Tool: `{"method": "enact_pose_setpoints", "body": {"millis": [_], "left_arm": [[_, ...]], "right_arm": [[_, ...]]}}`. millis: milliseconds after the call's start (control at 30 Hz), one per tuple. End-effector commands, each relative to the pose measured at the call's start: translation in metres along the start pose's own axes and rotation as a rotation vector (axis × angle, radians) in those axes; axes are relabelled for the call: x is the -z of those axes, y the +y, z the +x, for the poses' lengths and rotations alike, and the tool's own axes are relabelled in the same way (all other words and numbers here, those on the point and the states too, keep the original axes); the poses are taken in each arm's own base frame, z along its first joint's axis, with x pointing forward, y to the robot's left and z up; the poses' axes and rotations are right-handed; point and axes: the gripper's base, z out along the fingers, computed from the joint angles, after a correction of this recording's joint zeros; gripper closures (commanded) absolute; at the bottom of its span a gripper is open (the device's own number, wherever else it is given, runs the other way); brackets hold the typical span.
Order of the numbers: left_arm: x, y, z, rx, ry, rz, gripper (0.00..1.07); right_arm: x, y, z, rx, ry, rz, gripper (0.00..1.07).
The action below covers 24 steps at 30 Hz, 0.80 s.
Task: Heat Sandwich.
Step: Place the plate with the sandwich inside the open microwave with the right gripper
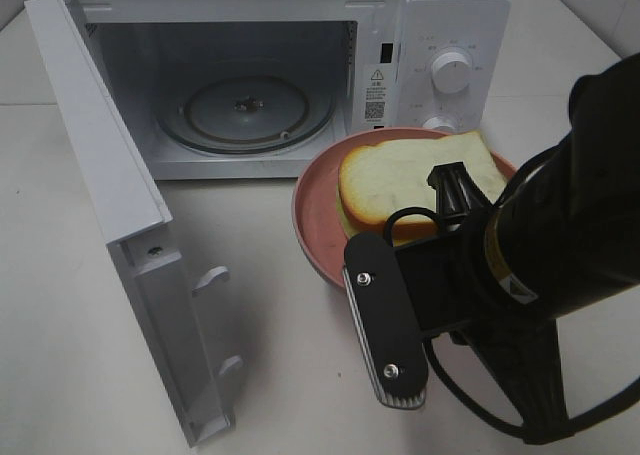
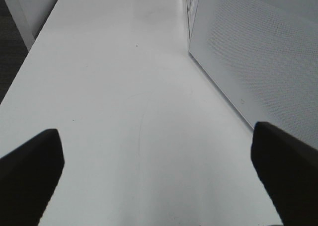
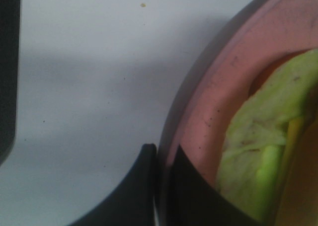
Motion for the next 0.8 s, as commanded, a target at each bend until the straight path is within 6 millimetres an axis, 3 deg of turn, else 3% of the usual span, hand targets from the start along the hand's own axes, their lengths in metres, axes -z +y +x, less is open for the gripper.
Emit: {"method": "enact_pose_setpoints", "body": {"millis": [33, 433, 800], "left_arm": [[0.003, 0.000, 0.003, 0.004, -0.029, 0.005, 0.09], [0.003, 0.000, 0.003, 0.004, -0.029, 0.005, 0.09], [0.003, 0.000, 0.003, 0.004, -0.029, 0.005, 0.09]], "right_arm": [[-0.001, -0.005, 0.006, 0.064, -0.015, 0.015, 1.07], [-0.012, -0.027, 0.028, 0.244, -0.109, 0.040, 1.07], [-0.016, -0.031, 0.038, 0.419, -0.173, 0.024, 1.07]]}}
